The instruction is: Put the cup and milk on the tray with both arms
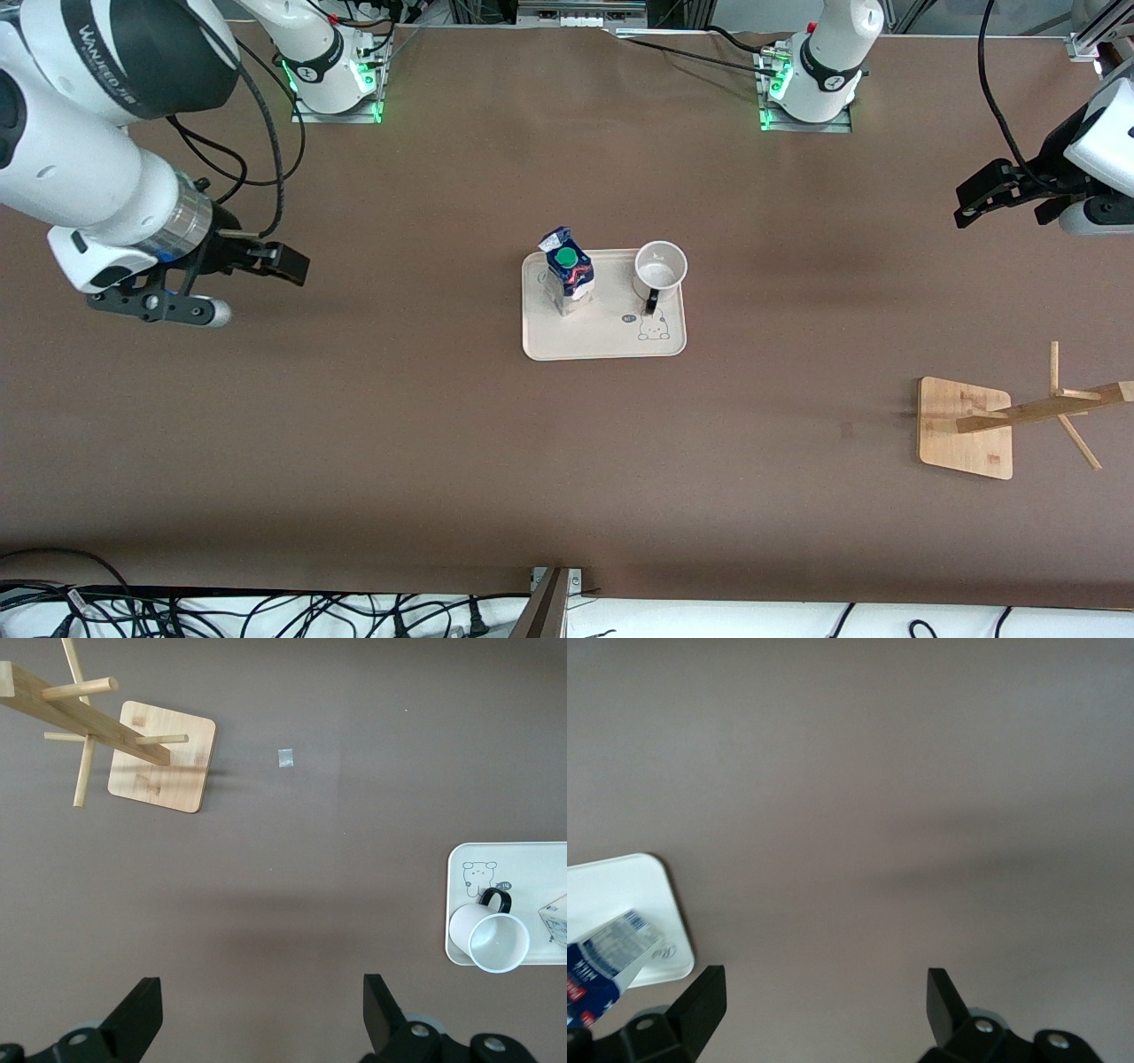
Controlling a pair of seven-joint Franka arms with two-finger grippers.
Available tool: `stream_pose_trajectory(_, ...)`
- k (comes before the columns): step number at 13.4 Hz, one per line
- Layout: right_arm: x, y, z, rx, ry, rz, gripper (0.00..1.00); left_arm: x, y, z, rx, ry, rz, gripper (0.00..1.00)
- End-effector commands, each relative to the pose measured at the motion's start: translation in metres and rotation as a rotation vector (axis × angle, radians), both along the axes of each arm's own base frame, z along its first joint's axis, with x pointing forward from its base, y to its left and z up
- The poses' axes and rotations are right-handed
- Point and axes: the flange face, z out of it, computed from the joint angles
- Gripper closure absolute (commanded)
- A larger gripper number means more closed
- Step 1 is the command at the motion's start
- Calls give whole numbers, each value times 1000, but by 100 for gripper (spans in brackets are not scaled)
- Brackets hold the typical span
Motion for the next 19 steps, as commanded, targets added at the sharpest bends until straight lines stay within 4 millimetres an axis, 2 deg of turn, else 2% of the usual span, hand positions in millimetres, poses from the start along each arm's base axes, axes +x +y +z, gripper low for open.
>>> stream_pose_trajectory(1, 4, -51, -5, 1, -48, 67, 0, 2, -2, 5, 0, 6, -12, 0)
stream_pose_trajectory(3, 7, -77, -1, 2, -71, 83, 0, 1, -2, 5, 0, 8, -12, 0)
stream_pose_trajectory(5, 4, -88, 8, 2, -80, 72, 0, 1, -2, 5, 0, 8, -12, 0)
stream_pose_trajectory(8, -4, -94, 19, 14, -88, 69, 0, 1, -2, 5, 0, 9, -10, 0)
stream_pose_trajectory(10, -5, -97, 18, 15, -85, 64, 0, 1, -2, 5, 1, 11, -10, 0)
stream_pose_trajectory(12, -4, -125, 20, 24, -87, 31, 0, 1, -2, 4, 1, 15, -10, 0)
stream_pose_trajectory(13, -3, -132, 17, 36, -84, 53, 0, 1, -2, 4, 1, 15, -10, 0)
stream_pose_trajectory(14, -3, -131, 17, 34, -84, 69, 0, 1, -2, 4, 1, 15, -10, 0)
stream_pose_trajectory(18, -9, -94, 21, -14, -69, 120, 0, 1, -2, 4, 1, 15, -10, 0)
stream_pose_trajectory(19, -11, -93, 23, -15, -69, 105, 0, 1, -2, 4, 1, 15, -10, 0)
